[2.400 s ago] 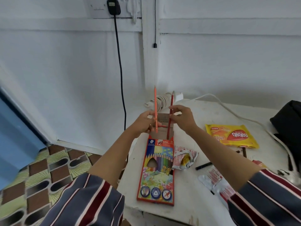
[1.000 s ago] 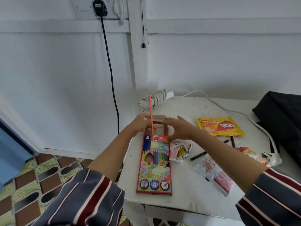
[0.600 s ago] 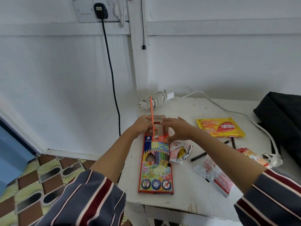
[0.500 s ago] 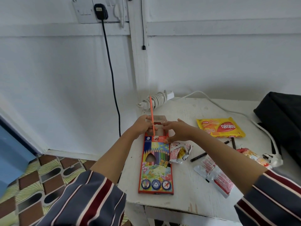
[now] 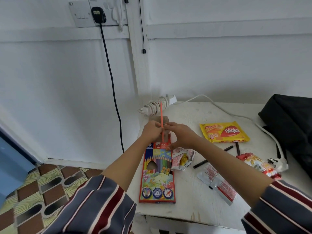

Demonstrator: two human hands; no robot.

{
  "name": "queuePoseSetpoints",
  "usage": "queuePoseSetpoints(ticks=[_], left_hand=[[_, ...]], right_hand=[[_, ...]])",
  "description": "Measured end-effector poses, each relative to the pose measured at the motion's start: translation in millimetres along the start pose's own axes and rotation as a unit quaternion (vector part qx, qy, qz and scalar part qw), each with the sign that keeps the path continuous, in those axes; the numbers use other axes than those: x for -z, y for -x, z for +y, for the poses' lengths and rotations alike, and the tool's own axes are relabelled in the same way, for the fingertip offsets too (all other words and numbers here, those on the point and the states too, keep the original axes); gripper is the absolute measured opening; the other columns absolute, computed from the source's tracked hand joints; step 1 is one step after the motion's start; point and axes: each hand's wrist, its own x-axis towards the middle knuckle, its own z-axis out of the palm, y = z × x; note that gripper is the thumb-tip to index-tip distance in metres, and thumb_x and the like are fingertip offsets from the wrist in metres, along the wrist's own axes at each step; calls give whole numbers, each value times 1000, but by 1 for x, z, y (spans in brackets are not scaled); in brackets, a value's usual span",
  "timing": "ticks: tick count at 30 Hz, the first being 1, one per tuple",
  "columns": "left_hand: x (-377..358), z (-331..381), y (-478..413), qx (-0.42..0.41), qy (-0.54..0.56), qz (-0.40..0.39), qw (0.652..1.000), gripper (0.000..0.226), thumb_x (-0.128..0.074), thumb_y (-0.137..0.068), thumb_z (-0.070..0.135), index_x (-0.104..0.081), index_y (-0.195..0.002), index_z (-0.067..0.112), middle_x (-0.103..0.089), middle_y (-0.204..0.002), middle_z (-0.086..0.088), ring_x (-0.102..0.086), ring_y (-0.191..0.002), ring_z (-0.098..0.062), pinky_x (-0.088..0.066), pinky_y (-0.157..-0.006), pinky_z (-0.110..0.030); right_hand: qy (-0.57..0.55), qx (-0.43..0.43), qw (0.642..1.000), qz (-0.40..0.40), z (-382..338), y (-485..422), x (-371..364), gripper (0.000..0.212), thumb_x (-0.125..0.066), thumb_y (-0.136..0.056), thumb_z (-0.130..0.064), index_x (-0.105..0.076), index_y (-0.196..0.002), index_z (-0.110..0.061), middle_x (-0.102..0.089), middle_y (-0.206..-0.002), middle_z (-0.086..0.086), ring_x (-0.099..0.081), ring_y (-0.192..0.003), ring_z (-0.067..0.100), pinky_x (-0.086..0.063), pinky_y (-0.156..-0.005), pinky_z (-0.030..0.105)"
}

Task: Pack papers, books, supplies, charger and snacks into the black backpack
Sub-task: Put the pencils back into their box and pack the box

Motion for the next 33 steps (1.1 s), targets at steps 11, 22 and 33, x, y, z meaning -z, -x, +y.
queuePoseSetpoints(ticks=[11,22,33], left_hand=[[-1,0,0,-16,-133,-24,991,10,-66,-81,20,-61,-78,12,-59,-68,0,-55,-60,-10,-41,-55,-20],[10,-17,-10,-78,-312,-124,939,53,-55,-89,43,-36,-138,42,-32,-129,-8,-27,-119,-26,-28,-105,-38],[13,-18,-14,-129,-222,-42,965,48,-61,-84,44,-55,-128,24,-39,-109,-2,-34,-113,-24,-27,-95,-31]], right_hand=[[-4,-12,1000,-2,5,-5,-4,99,-77,-70,-45,-22,-149,-23,-18,-156,2,-24,-140,22,-19,-113,38],[-13,-13,1000,-4,2,2,2,93,-75,-72,-44,-25,-147,-19,-24,-154,3,-27,-139,21,-18,-113,40],[-41,-47,997,-51,6,-3,0,83,-72,-75,-46,-35,-143,-16,-30,-151,3,-30,-137,20,-19,-113,38]])
